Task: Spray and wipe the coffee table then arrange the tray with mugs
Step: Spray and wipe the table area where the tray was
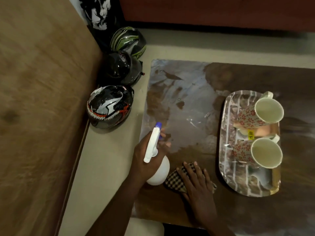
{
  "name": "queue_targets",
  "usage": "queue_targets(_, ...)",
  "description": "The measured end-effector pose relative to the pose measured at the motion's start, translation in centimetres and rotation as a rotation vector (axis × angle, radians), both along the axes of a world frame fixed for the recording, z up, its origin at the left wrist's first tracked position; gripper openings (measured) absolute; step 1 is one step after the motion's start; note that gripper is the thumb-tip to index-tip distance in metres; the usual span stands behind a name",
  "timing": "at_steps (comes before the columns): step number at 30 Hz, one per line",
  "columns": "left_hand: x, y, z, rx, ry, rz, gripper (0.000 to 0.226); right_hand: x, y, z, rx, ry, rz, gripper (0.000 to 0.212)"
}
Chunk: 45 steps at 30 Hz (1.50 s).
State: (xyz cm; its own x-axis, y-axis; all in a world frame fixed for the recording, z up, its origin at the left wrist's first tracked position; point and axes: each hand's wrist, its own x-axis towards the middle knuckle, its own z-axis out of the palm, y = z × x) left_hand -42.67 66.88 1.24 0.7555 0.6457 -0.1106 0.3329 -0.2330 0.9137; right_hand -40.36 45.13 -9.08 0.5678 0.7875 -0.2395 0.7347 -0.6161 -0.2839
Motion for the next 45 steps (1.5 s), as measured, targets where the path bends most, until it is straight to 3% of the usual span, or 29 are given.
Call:
queue_targets(4,3.4,1.0,0.6,-0.264,0.237,-0.07,0.006,1.6,1.8,0.2,-0.018,0.017,-0.127,0.093)
queue_targets(7,5.3,1.1,0.6,-0.276,0.446,-0.037,0.026,3.8,3.9,0.4,0.003,0.034,-0.235,0.087)
queue_targets(10,6.7,1.7,0.4,-0.314,0.526,0.088,0.025,5.2,5.3,0.1,0.029,0.02,-0.238,0.085)
queue_targets(16,8.0,2.3,-0.4,-0.39,0.505,-0.025,0.007,5.7,5.5,-0.2,0.058,-0.019,-0.225,0.062)
queue_targets(18,8.1,2.7,-0.7,-0.356,0.567,-0.014,0.024,5.6,5.6,-0.2,0.073,-0.029,-0.242,0.06)
queue_targets(23,8.0,4.0,-0.8,-0.455,0.534,-0.17,0.007,6.2,6.5,-0.3,0.119,-0.036,-0.297,0.058)
queue_targets(26,7.6,5.6,-1.5,-0.381,0.595,-0.163,0.028,7.9,8.9,-0.2,0.076,-0.033,-0.377,0.058)
queue_targets(31,7.2,8.5,-1.3,-0.447,0.504,-0.202,0.026,11.4,15.2,0.0,0.095,-0.086,-0.456,0.058)
queue_targets(34,7.2,10.3,-2.1,-0.437,0.468,-0.141,0.02,12.9,20.5,-0.5,0.144,-0.132,-0.372,0.055)
queue_targets(37,6.8,11.1,-2.5,-0.444,0.44,-0.155,0.03,9.8,22.2,-1.0,0.254,-0.167,-0.167,0.044)
queue_targets(40,7.0,11.3,-2.0,-0.486,0.479,-0.174,0.02,4.3,16.7,-0.7,0.145,-0.113,0.148,0.039)
queue_targets(42,7.1,11.6,-1.9,-0.482,0.52,-0.161,0.026,4.5,11.9,-0.5,0.097,-0.142,0.213,0.044)
queue_targets(45,7.4,11.9,-1.7,-0.488,0.517,-0.105,0.039,9.4,11.0,-0.6,0.112,-0.173,-0.187,0.046)
